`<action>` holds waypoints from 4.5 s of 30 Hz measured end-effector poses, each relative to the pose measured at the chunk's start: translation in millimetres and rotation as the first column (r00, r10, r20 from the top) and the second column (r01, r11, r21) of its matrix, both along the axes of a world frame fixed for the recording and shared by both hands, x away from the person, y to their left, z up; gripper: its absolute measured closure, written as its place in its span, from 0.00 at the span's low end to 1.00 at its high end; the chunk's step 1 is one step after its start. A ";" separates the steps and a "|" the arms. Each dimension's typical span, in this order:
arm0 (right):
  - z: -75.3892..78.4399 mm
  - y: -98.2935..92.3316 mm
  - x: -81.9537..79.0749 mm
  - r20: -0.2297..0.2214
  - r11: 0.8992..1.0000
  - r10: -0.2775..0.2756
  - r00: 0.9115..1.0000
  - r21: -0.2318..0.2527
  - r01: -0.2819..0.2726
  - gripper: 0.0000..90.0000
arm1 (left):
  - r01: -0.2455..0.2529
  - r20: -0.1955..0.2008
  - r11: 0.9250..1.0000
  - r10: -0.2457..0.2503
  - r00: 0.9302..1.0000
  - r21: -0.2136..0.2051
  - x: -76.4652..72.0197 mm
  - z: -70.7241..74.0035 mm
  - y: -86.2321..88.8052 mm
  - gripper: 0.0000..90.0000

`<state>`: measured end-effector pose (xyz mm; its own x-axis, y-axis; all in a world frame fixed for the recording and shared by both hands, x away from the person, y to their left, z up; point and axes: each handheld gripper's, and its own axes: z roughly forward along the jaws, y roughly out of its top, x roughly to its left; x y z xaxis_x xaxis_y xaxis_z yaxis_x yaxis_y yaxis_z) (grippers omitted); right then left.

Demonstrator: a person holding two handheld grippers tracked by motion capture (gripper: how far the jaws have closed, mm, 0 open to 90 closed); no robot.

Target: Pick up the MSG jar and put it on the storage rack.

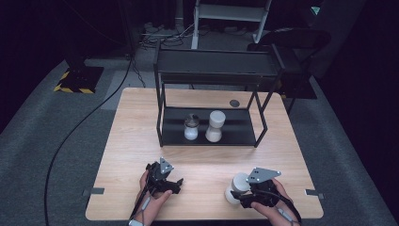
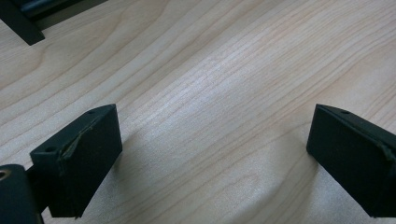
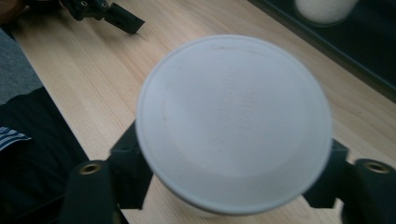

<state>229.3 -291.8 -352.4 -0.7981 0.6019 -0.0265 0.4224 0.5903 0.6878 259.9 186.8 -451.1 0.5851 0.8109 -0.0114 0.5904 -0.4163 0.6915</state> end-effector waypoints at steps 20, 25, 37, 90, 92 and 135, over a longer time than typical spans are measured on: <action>16.6 -5.3 7.4 0.023 1.000 0.011 1.000 0.019 -0.012 0.38 | -0.001 0.000 1.000 0.001 1.000 -0.002 -0.2 -0.2 -0.1 0.04; 27.0 -6.3 10.3 0.040 1.000 0.011 0.999 0.020 -0.012 0.38 | -0.002 0.001 1.000 0.002 1.000 -0.001 -0.3 -0.2 -0.2 0.04; 49.0 -7.7 22.6 0.063 1.000 0.004 0.998 0.029 -0.006 0.38 | -0.002 0.001 1.000 0.002 1.000 -0.001 -0.3 -0.2 -0.1 0.04; 60.6 6.3 147.1 0.098 0.992 -0.128 0.987 0.021 0.127 0.38 | -0.004 -0.001 1.000 0.004 1.000 0.000 0.5 -0.1 -0.9 0.03; 59.3 8.1 152.0 0.092 0.990 -0.139 0.986 0.017 0.138 0.38 | -0.004 -0.002 1.000 0.004 1.000 0.000 0.5 0.0 -0.9 0.03; 8.6 13.3 201.8 0.014 0.972 -0.234 0.972 0.021 0.234 0.38 | -0.004 -0.002 1.000 0.004 1.000 0.001 0.5 0.1 -1.0 0.03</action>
